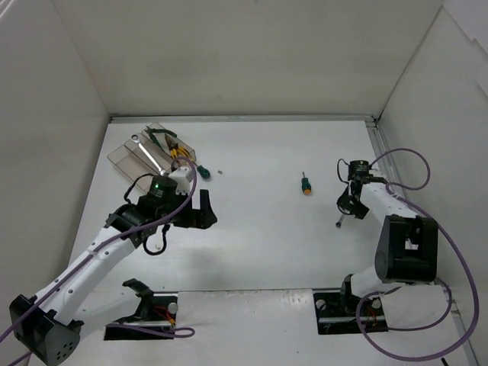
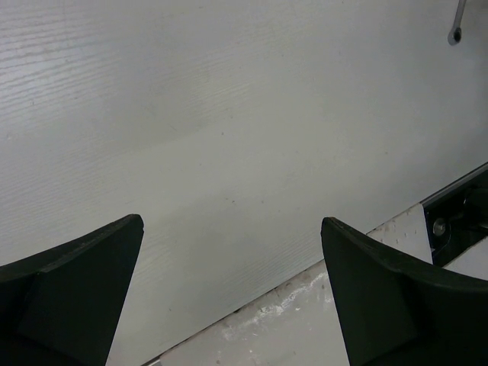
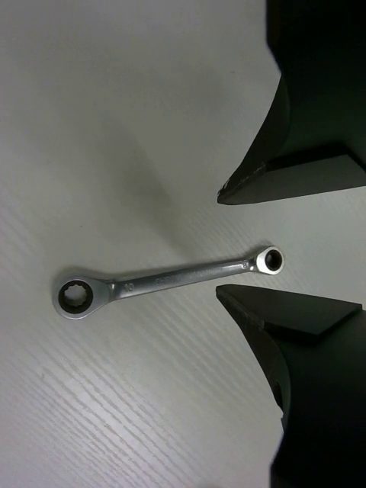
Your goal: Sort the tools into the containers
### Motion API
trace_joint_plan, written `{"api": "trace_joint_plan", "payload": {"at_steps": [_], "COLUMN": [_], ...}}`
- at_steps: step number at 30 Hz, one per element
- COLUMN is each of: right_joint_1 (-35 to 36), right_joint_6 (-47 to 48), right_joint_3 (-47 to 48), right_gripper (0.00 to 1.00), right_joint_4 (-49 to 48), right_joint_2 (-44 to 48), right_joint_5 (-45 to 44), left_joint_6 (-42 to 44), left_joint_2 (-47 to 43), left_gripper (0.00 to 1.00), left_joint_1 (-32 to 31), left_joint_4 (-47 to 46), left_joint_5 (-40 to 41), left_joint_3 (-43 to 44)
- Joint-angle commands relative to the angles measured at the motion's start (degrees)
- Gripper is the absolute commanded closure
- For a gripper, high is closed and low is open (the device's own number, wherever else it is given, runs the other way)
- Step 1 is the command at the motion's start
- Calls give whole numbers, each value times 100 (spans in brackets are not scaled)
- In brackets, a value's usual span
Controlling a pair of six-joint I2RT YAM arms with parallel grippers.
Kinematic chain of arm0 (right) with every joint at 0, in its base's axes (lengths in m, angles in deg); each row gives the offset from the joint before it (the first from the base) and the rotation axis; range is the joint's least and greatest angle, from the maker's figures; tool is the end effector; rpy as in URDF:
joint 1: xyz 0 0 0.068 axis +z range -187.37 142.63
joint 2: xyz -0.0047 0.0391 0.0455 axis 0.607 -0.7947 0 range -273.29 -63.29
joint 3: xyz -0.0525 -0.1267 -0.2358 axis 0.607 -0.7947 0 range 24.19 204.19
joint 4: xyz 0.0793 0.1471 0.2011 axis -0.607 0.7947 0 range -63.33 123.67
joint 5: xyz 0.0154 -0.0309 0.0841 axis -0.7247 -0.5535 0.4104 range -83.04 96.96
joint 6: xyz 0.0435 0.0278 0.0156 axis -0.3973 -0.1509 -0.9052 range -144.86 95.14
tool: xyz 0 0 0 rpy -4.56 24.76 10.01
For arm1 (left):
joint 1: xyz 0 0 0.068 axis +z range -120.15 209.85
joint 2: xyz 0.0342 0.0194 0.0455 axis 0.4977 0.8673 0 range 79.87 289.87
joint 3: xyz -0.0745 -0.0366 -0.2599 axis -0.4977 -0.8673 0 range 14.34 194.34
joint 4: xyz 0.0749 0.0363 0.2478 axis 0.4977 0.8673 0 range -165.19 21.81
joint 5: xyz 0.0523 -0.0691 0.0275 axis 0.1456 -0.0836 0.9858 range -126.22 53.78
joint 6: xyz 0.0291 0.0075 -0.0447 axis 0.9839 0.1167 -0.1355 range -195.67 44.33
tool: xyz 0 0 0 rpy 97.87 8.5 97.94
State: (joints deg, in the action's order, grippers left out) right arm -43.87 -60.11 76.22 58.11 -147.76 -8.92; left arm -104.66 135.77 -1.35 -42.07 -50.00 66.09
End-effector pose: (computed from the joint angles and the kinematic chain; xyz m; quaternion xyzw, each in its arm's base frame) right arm 0.2782 -0.0415 0.1982 0.3729 0.8904 -0.0748 0.2502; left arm 0.1726 -0.1146 0.3085 0.0704 0.8884 -0.3140 0.3275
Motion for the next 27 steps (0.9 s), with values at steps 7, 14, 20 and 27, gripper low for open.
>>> {"api": "trace_joint_plan", "payload": {"at_steps": [7, 14, 20, 27], "right_joint_1": [-185, -237, -290, -281], "right_joint_6": [589, 571, 624, 554], "right_joint_3": [501, 510, 589, 467], "right_gripper": [59, 61, 65, 68], "right_joint_4": [-683, -806, -868, -868], "right_joint_2": [-702, -1089, -1204, -1090], "right_joint_5": [296, 366, 392, 542], "left_joint_6": [8, -63, -36, -28], "left_joint_2": [-115, -114, -62, -106], "left_gripper": [0, 0, 0, 0], "left_joint_1": [-44, -97, -97, -97], "left_joint_4": [-280, -333, -280, -245], "left_joint_5": [16, 42, 51, 42], "left_joint_3": [-33, -77, -16, 2]}}
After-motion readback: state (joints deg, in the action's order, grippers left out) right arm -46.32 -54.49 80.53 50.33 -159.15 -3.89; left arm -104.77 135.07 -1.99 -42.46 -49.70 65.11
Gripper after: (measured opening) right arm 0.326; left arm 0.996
